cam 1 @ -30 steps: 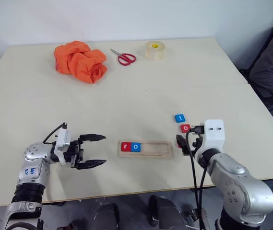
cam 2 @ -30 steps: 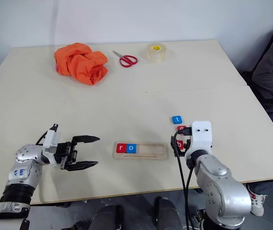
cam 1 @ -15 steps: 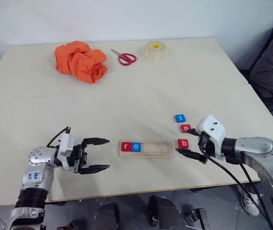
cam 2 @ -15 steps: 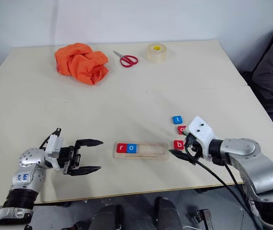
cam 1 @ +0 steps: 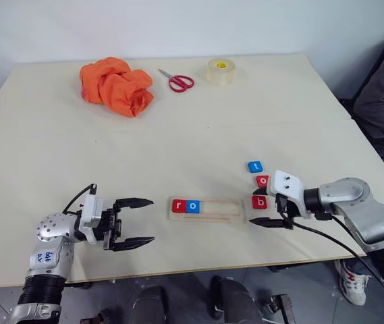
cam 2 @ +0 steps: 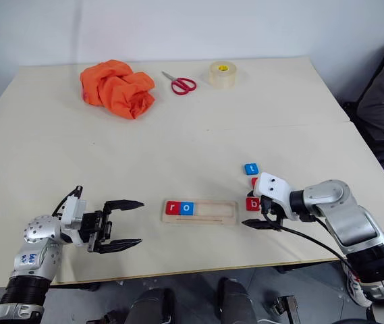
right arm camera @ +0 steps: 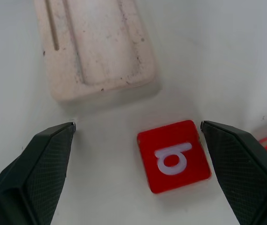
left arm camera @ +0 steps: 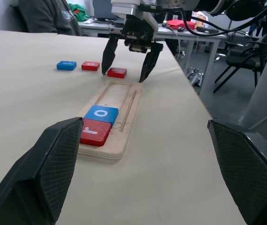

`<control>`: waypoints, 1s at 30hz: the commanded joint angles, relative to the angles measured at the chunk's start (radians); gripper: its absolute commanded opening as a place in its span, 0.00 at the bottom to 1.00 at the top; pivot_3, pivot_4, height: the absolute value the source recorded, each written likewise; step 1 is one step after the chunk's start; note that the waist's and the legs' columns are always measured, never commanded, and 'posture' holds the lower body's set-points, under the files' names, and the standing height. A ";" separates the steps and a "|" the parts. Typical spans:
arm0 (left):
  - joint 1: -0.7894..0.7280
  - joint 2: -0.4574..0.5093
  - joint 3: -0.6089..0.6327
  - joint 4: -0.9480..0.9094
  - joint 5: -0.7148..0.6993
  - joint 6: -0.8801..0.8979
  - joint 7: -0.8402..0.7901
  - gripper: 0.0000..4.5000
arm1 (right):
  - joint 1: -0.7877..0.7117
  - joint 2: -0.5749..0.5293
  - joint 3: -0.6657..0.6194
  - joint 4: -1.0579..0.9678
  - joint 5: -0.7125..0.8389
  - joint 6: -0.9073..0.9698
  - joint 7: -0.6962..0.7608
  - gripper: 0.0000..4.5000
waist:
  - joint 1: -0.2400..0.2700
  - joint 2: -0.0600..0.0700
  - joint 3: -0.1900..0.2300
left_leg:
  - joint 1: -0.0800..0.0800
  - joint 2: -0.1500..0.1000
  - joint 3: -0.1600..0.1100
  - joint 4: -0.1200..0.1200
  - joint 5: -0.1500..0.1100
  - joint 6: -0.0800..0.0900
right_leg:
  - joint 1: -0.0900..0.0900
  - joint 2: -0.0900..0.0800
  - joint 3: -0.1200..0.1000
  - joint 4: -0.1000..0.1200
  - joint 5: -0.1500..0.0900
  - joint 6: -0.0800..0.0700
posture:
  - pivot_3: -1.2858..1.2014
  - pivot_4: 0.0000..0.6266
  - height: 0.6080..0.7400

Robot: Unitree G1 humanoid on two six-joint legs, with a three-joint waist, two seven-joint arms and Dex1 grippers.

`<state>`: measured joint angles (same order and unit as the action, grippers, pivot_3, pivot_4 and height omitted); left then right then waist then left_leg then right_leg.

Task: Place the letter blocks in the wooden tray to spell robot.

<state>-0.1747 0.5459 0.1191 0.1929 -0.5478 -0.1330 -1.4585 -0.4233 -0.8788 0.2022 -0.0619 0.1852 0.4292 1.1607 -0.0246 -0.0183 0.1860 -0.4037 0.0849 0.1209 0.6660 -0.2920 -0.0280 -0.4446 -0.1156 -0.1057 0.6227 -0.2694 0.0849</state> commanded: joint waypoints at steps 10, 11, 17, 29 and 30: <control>0.018 0.001 0.021 -0.042 -0.021 -0.006 0.021 1.00 | -0.075 0.012 0.029 0.126 -0.060 -0.090 0.042 0.36 | 0.000 0.000 0.000 | 0.000 0.000 0.000 0.002 0.000 0.000 | 0.000 0.000 0.000 0.001 0.001 -0.001 | 0.52 0.24 1.00; 0.016 0.001 0.021 -0.040 -0.020 -0.006 0.021 1.00 | -0.079 0.012 0.028 0.127 -0.060 -0.092 0.043 0.33 | 0.000 0.000 0.000 | 0.000 0.000 0.000 0.002 0.000 -0.001 | 0.000 0.000 0.000 0.001 0.001 -0.001 | 0.52 0.24 1.00; 0.006 0.002 0.022 -0.027 -0.020 -0.011 0.016 1.00 | -0.137 0.013 0.001 0.001 -0.014 0.046 0.040 0.33 | 0.000 0.000 0.000 | 0.000 0.000 0.000 0.002 0.001 -0.001 | 0.000 0.000 0.000 0.002 0.002 -0.001 | 0.52 0.24 1.00; -0.027 -0.002 0.015 0.015 -0.012 -0.033 0.002 1.00 | -0.259 0.137 0.131 -0.270 0.047 0.484 -0.082 0.33 | -0.001 0.000 0.000 | 0.000 0.001 0.000 0.002 0.001 -0.001 | -0.001 0.000 0.000 0.003 0.001 -0.002 | 0.52 0.24 1.00; -0.025 -0.001 0.016 0.013 -0.013 -0.034 0.001 1.00 | -0.261 0.148 0.141 -0.275 0.045 0.493 -0.093 0.33 | -0.001 0.000 0.000 | 0.000 0.001 0.000 0.002 0.001 -0.001 | -0.001 0.000 0.000 0.003 0.001 -0.002 | 0.52 0.24 1.00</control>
<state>-0.1947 0.5456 0.1200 0.2159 -0.5476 -0.1540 -1.4506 -0.6651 -0.7348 0.3388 -0.2936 0.2305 0.9020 1.0901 -0.0257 -0.0182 0.1860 -0.4039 0.0861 0.1209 0.6682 -0.2913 -0.0287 -0.4451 -0.1158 -0.1060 0.6254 -0.2679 0.0829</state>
